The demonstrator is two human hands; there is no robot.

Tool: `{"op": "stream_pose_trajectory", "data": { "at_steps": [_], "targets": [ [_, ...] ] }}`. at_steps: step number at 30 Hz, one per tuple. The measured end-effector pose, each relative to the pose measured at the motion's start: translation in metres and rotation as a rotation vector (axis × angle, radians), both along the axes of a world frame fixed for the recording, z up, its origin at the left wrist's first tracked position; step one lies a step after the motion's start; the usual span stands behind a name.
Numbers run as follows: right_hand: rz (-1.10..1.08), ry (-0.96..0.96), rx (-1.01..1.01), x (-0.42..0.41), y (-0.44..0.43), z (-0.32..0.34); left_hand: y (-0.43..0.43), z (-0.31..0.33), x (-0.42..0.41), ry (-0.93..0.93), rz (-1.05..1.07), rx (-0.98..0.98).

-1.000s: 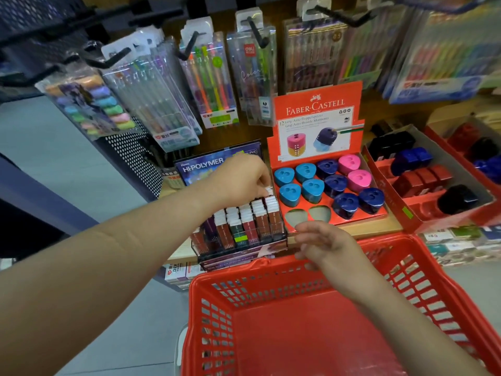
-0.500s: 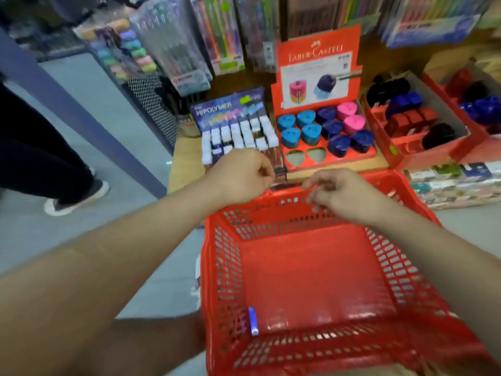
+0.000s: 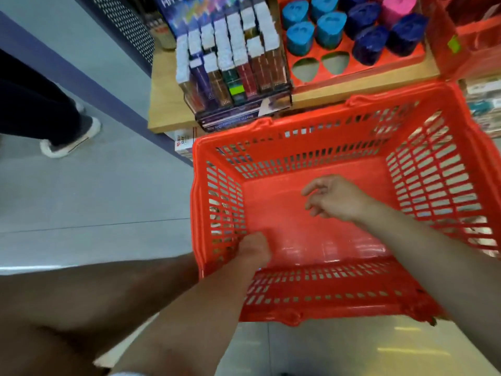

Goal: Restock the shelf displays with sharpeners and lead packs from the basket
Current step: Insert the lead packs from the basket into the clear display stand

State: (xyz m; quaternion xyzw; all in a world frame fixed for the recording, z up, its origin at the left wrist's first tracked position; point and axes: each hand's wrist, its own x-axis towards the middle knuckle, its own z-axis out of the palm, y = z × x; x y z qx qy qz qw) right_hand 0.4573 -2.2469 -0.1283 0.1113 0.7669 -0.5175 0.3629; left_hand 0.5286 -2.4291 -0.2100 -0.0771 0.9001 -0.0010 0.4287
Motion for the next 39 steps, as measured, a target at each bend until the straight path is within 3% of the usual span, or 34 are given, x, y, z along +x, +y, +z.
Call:
{"op": "stream_pose_trajectory", "data": {
  "at_steps": [4, 13, 15, 19, 22, 25, 31, 36, 39],
  "targets": [
    [-0.017, -0.147, -0.019, 0.010, -0.007, -0.033, 0.003, -0.022, 0.004, 0.107, 0.230, -0.077],
    [0.037, -0.433, 0.037, 0.046, -0.019, -0.093, 0.015, -0.046, 0.001, 0.234, 0.228, 0.064],
    [0.069, -0.450, 0.003, 0.049, -0.021, -0.092, 0.019, -0.042, -0.010, 0.218, 0.515, 0.260],
    [-0.017, -0.361, -0.155, 0.040, -0.017, -0.083, 0.030, -0.020, -0.035, 0.150, 1.344, 0.828],
    [-0.178, -0.235, -0.246, 0.021, -0.012, -0.067, 0.031, 0.005, -0.050, 0.066, 1.535, 1.059],
    [-0.256, -0.125, -0.242, 0.004, -0.008, -0.043, 0.029, 0.032, -0.061, 0.061, 1.498, 1.171],
    [-0.508, -0.049, -0.329, -0.014, -0.009, 0.004, 0.033, 0.086, -0.075, 0.102, 0.979, 1.148],
    [-0.355, 0.190, -0.332, -0.025, -0.013, 0.053, 0.023, 0.142, -0.106, 0.451, 0.601, 0.950],
    [-0.197, 0.344, -0.239, -0.035, -0.018, 0.079, 0.014, 0.180, -0.124, 0.417, 0.611, 1.039]
  ]
}}
